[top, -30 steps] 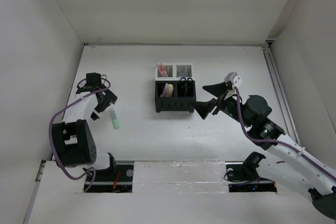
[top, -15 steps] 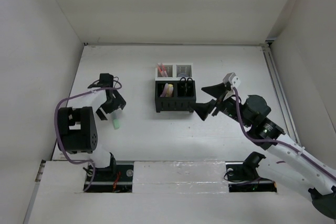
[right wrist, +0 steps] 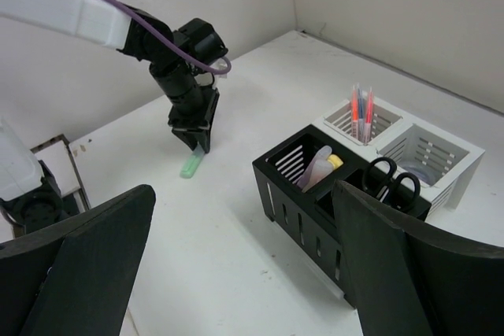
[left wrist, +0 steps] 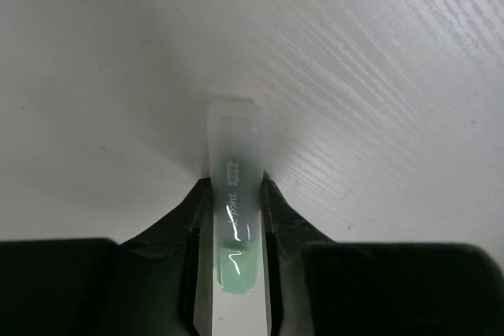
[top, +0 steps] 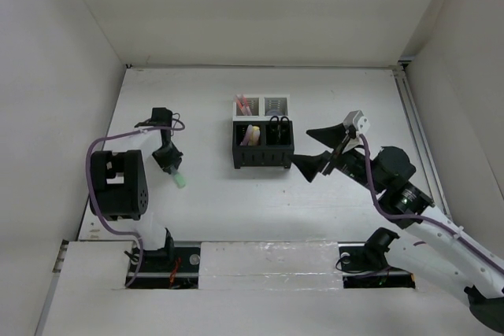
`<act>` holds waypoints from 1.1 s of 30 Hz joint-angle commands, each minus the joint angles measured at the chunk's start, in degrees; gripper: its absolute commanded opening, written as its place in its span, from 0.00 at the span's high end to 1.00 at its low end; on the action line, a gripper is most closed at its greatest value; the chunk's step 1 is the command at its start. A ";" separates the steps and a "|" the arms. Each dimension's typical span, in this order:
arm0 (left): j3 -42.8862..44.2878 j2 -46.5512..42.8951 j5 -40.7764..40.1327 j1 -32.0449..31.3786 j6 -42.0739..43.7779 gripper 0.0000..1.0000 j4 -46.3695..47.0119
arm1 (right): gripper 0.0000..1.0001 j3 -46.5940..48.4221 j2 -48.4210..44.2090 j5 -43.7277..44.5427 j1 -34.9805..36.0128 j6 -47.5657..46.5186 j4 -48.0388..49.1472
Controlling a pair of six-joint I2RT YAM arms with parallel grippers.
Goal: Sort the stationery into containers
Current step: Grab a piece of stationery with the left arm, then place the stationery into the container
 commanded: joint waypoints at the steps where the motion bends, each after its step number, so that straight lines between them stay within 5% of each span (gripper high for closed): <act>1: -1.39 1.56 0.80 0.38 1.21 1.00 -0.79 | 0.00 0.69 -1.97 -0.07 -0.40 -0.47 1.69; 7: -0.08 -18.17 0.20 0.38 1.84 1.00 3.60 | 0.00 0.69 -1.97 0.46 -0.40 0.14 1.69; 14: 4.76 -33.17 12.48 0.38 2.10 1.00 16.23 | 0.00 -0.45 -1.45 4.05 -0.93 1.99 3.88; 16: 5.47 -33.17 19.15 0.38 1.23 1.00 21.60 | 0.00 -0.46 -1.45 4.67 -0.93 1.99 5.28; 18: 6.43 -31.34 19.27 -6.09 0.69 1.00 29.67 | 0.00 -1.86 -1.45 5.29 -0.93 2.52 6.78; 24: 20.49 -17.37 -2.96 -31.92 11.76 1.00 33.14 | 0.00 -1.86 -0.92 8.19 -0.93 3.57 7.32; 33: 3.75 -20.16 -1.75 -33.19 18.62 1.00 50.61 | 0.00 -2.92 -4.79 10.30 -0.93 4.28 4.26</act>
